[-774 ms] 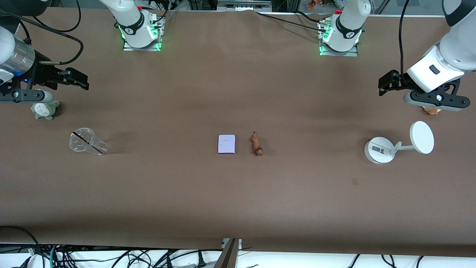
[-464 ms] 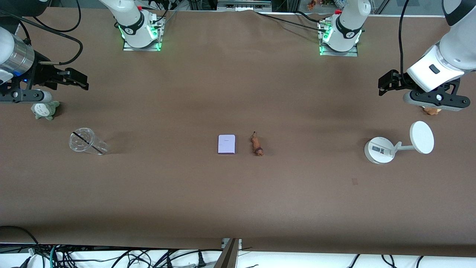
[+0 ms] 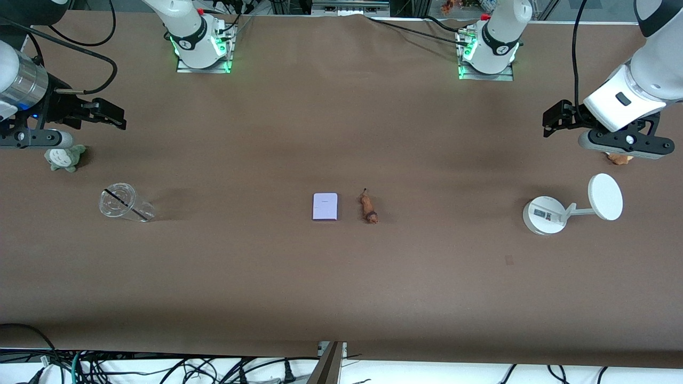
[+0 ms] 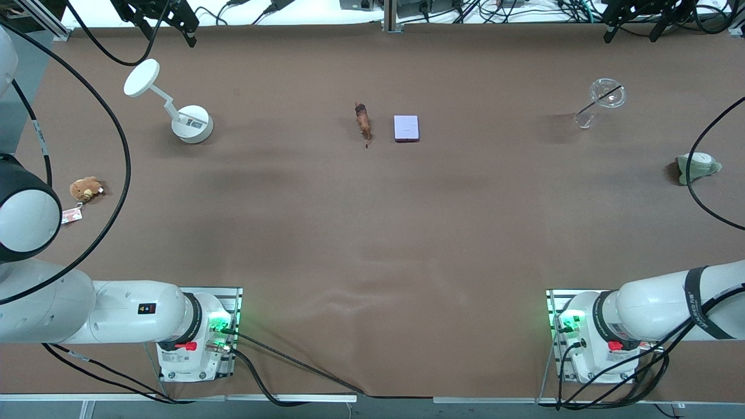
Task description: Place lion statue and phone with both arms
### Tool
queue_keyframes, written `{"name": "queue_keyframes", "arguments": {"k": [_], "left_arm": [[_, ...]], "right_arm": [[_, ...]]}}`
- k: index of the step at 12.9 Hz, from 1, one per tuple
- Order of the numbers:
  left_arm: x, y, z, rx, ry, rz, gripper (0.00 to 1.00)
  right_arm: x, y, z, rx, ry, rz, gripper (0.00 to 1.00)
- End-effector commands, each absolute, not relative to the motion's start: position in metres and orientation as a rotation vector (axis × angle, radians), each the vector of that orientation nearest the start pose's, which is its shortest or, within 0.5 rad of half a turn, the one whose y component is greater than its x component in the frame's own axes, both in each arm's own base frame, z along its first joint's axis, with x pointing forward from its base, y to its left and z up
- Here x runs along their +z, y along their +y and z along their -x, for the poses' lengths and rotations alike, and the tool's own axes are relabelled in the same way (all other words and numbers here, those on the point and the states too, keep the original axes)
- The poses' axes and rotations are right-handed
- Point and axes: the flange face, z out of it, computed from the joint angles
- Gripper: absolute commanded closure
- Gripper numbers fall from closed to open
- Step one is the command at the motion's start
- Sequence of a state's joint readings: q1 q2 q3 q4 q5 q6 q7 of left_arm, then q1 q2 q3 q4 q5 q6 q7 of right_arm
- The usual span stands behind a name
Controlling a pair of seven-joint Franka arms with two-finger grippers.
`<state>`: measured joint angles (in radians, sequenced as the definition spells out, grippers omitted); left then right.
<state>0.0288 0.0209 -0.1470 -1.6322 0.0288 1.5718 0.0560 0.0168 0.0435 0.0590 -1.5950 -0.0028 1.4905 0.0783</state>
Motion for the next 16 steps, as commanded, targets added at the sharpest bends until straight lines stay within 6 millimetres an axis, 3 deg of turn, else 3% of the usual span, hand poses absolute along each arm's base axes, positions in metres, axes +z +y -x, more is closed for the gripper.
{"name": "queue_keyframes", "arguments": {"k": [1,6,11,14,16], "left_arm": [[0.587,-0.063,-0.557,0.124,0.310,3.113,0.00],[0.584,-0.066,-0.559,0.134,0.320,3.114,0.00],[0.545,-0.083,-0.571,0.251,0.345,3.115,0.00],[0.520,-0.116,-0.582,0.233,0.376,3.141,0.00],[0.487,-0.147,-0.601,0.193,0.300,3.197,0.00]], "right_arm": [[0.588,0.038,-0.557,0.237,0.013,3.122,0.00],[0.587,0.038,-0.557,0.242,0.016,3.121,0.00],[0.585,0.039,-0.557,0.246,0.013,3.121,0.00],[0.585,0.039,-0.557,0.246,0.013,3.121,0.00],[0.585,0.039,-0.557,0.246,0.013,3.121,0.00]]}}
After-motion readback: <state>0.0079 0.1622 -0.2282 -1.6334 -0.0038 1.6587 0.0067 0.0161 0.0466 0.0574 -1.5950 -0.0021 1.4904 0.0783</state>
